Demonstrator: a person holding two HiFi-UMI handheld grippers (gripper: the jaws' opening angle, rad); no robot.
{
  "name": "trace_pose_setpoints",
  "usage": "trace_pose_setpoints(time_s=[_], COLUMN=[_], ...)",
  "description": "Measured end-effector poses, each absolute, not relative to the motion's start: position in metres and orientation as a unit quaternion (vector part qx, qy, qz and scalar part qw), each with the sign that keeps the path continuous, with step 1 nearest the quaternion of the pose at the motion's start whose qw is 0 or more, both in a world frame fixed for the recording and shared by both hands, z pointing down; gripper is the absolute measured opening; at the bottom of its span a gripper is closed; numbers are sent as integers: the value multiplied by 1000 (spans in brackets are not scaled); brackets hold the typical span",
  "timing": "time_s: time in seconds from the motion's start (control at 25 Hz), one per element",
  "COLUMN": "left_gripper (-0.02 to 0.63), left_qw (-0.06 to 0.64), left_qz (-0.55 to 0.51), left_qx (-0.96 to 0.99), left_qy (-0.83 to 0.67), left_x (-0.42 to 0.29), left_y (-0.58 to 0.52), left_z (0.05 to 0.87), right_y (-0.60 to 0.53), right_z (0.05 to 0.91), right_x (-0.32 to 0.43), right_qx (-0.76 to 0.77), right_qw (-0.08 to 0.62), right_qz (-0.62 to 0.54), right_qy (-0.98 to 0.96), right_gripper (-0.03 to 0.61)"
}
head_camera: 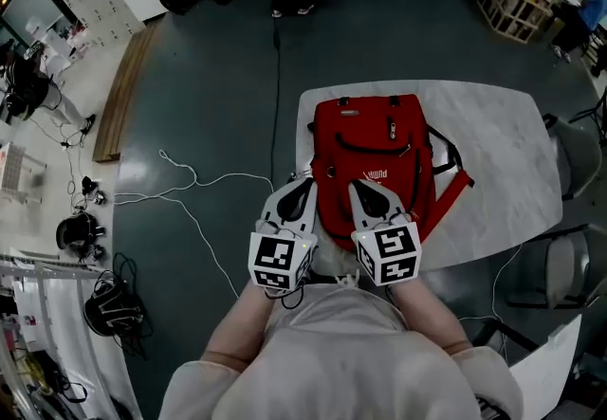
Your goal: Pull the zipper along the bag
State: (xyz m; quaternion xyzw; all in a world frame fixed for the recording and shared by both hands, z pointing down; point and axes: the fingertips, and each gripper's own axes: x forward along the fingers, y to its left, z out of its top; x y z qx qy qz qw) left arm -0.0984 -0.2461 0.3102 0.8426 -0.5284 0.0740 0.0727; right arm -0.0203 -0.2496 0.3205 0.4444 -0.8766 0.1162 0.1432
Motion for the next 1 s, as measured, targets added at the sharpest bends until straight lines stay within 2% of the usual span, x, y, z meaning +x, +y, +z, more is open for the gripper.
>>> trace_pose_setpoints(time_s=[0.2, 0.52, 1.0], left_gripper=[20, 20, 20], left_qw=[43, 28, 45], left_qz=[61, 56, 49], left_qx=[846, 853, 851], left_qy=[-528, -518, -521], left_x=[-78, -70, -67], left_y=[-248, -236, -242], left_z=[279, 257, 265], right_y=[-256, -248, -251], right_z=[286, 270, 279], right_x=[-3, 2, 2], right_qx=[454, 466, 463], right_qw=[115, 118, 136], right_qz=[81, 73, 53], right_qy=[-880, -874, -875], right_gripper=[26, 26, 26])
